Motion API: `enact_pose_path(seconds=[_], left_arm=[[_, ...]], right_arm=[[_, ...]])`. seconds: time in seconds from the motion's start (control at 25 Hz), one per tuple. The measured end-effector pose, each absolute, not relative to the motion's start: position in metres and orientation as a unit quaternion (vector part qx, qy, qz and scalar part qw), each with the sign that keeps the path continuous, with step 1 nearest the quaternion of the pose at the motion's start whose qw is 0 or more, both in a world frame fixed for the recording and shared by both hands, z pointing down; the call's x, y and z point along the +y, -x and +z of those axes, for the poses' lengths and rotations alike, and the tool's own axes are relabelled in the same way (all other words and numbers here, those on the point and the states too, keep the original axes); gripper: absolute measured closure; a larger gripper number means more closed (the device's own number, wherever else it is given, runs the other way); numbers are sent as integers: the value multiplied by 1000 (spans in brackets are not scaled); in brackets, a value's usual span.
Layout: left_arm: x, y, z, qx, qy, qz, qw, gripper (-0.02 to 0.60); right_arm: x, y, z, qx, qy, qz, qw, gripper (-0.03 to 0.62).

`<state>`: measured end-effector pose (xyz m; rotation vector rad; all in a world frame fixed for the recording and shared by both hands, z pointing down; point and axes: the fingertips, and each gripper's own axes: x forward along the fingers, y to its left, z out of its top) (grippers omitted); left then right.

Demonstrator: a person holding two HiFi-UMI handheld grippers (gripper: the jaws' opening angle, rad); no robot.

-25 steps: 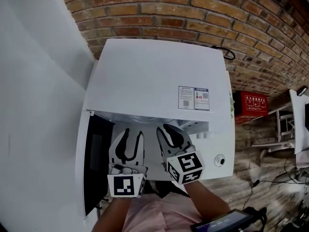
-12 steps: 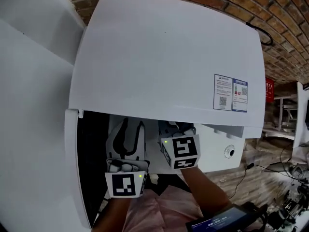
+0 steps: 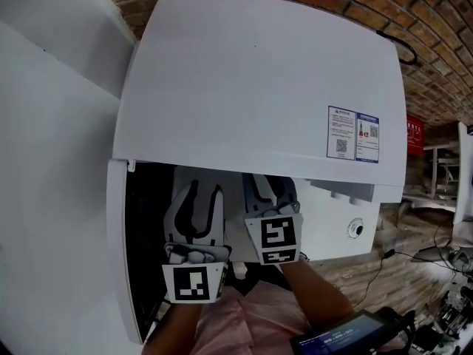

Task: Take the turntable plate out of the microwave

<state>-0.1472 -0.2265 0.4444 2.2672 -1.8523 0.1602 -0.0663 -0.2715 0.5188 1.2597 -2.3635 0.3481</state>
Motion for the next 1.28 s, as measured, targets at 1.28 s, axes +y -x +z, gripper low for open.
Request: enact_pose_path(seconds=[1.28], left_arm=[[-194,138,416,-621,-777,76,65,437]], right_arm=[[-230,38,541,-689,-367,598,-181,533]])
